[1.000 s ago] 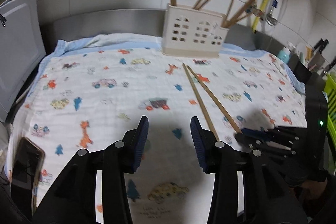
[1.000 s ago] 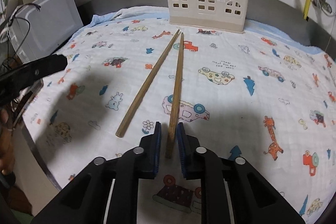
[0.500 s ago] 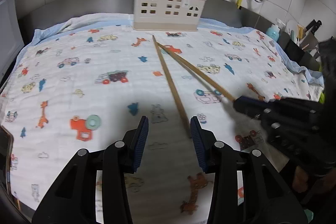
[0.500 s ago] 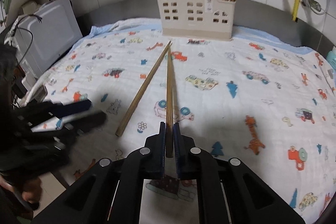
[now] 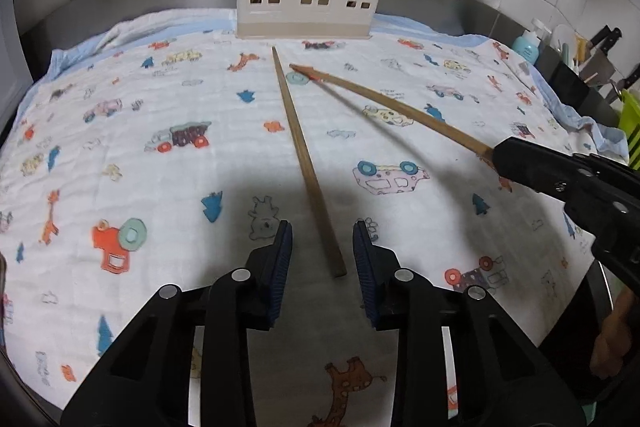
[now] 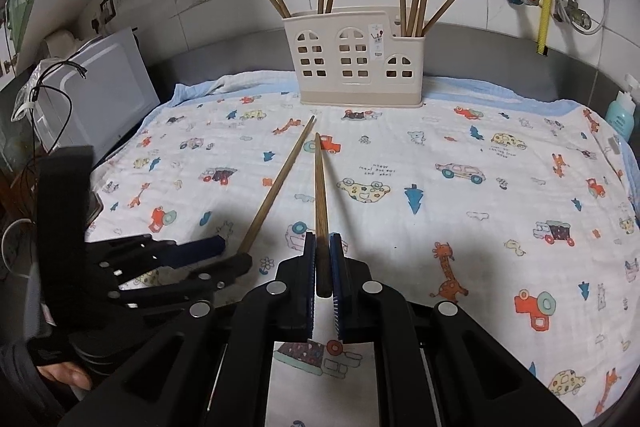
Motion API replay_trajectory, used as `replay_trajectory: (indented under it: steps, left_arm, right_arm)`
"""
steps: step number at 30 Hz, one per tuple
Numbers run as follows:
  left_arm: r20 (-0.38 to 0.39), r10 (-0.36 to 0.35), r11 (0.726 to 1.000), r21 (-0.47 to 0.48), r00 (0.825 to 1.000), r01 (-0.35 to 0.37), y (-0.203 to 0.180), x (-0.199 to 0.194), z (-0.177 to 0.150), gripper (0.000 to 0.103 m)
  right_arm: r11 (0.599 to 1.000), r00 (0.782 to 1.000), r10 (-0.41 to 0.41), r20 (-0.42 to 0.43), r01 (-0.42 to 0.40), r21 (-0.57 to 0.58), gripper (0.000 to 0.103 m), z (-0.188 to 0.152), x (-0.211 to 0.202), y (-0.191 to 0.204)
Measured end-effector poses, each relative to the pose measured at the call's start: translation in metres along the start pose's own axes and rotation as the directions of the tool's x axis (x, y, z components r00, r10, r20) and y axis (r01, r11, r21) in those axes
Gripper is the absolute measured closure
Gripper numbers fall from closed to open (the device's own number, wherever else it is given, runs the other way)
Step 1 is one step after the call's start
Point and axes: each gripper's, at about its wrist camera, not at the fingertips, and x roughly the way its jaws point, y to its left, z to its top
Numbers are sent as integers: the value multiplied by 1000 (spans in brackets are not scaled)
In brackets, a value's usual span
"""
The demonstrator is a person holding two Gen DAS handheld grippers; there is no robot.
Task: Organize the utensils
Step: 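Close the right gripper on a chopstick while the left gripper closes on the other, then lift both held chopsticks upright and carry them toward the beige holder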
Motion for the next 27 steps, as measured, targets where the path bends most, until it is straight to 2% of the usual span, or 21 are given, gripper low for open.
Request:
replay_trajectory:
  steps: [7, 17, 20, 23, 27]
  left_arm:
    - [-2, 62, 998, 15, 998, -62, 1, 3, 2, 96]
    - [-19, 18, 999, -30, 1000, -18, 10, 4, 4, 96]
    - [-22, 30, 999, -17, 999, -30, 7, 4, 4, 96]
    - [-22, 6, 1000, -25, 1000, -7, 10, 1, 4, 96]
    - [19, -7, 1000, -26, 1000, 8, 17, -15, 8, 97]
  right_arm:
    - [1000, 1000, -2, 4, 2, 5, 96, -2, -2, 0]
    - [1000, 1000, -4, 13, 4, 7, 96, 0, -4, 0]
    - [1000, 1000, -5, 20, 4, 9, 96, 3, -6, -1]
    - [1000, 999, -6, 37, 6, 2, 96, 9, -13, 0]
    - [1000, 997, -5, 75, 6, -17, 96, 25, -27, 0]
